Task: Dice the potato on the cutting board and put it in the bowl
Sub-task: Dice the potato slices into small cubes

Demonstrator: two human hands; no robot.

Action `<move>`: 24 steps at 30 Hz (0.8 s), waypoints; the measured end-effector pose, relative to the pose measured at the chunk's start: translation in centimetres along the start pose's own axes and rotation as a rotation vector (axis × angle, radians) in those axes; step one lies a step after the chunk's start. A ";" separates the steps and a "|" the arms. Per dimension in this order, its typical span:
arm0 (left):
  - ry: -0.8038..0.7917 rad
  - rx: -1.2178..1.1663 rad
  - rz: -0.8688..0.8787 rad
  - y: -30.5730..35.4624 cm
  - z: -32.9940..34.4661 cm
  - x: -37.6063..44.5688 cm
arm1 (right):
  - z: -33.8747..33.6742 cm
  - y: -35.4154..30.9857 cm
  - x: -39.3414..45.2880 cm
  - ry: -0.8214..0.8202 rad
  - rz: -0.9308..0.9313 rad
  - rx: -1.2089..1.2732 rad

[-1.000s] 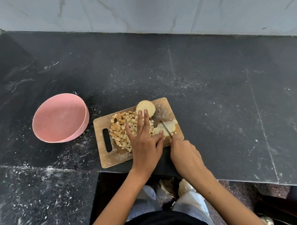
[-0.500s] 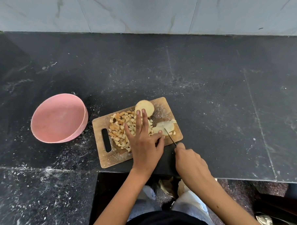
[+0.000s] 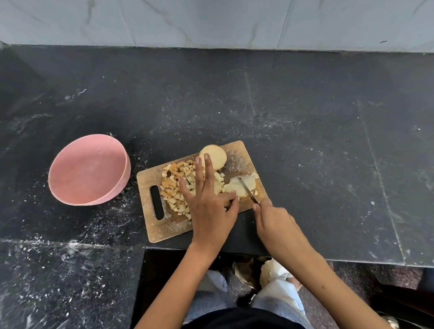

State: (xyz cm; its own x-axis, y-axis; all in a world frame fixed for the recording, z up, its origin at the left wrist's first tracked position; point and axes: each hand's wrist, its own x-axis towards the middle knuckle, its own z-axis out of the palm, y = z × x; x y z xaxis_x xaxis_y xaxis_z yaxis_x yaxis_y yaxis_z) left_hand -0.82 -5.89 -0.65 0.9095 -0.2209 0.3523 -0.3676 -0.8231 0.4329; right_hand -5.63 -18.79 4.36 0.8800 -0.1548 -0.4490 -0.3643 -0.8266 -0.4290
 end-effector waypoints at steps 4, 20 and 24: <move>-0.003 0.007 -0.005 -0.1 -0.1 -0.1 | 0.4 -1.1 1.2 -0.015 0.006 -0.009; 0.065 0.030 -0.005 -0.1 0.7 -0.3 | 0.7 1.1 -3.5 -0.119 0.084 -0.158; 0.075 0.026 0.001 0.0 0.8 -0.4 | 0.3 1.4 -3.6 -0.035 0.027 -0.068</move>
State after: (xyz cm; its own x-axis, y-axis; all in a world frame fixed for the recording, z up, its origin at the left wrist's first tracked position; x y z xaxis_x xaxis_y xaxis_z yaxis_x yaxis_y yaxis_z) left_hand -0.98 -6.21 -1.49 0.8916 -0.1828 0.4144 -0.3626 -0.8363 0.4113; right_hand -9.41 -19.23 5.13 0.8585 -0.1596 -0.4874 -0.3652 -0.8575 -0.3624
